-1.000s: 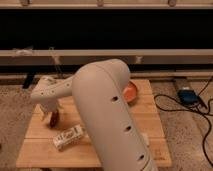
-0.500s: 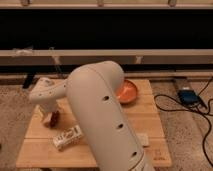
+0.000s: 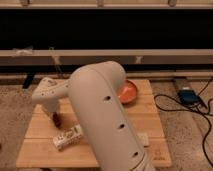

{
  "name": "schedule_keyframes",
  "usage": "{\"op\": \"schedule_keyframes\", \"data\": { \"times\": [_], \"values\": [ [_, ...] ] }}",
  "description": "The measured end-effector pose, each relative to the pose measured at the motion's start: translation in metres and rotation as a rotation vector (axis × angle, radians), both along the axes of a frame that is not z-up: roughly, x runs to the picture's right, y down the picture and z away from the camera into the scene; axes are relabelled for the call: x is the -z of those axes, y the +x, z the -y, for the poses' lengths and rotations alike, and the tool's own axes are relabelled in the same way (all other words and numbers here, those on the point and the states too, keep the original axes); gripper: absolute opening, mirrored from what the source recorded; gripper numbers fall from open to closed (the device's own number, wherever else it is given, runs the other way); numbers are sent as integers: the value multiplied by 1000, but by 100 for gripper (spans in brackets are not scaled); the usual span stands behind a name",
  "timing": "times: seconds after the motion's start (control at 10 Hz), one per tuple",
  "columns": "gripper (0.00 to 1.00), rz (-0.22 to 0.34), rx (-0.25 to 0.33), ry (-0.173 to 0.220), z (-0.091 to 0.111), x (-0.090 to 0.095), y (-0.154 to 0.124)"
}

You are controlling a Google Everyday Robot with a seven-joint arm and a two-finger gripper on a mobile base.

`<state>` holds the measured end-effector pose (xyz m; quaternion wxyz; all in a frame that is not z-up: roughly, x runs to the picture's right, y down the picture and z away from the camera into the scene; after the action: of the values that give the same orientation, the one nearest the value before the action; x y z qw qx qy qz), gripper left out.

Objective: Place the pepper in the ceramic cup

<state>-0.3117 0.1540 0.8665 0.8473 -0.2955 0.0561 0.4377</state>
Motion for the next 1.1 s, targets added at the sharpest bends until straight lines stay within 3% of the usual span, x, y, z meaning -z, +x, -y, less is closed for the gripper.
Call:
{"op": "schedule_keyframes", "data": {
  "times": [0.2, 0.4, 0.7, 0.9, 1.1],
  "values": [
    [3, 33, -19, 11, 7, 14, 7],
    [0, 90, -44, 57, 27, 42, 16],
    [0, 194, -105, 161, 71, 94, 36],
    [0, 279, -159, 248, 113, 124, 56],
    [0, 352, -231, 324, 164, 129, 82]
  ]
}}
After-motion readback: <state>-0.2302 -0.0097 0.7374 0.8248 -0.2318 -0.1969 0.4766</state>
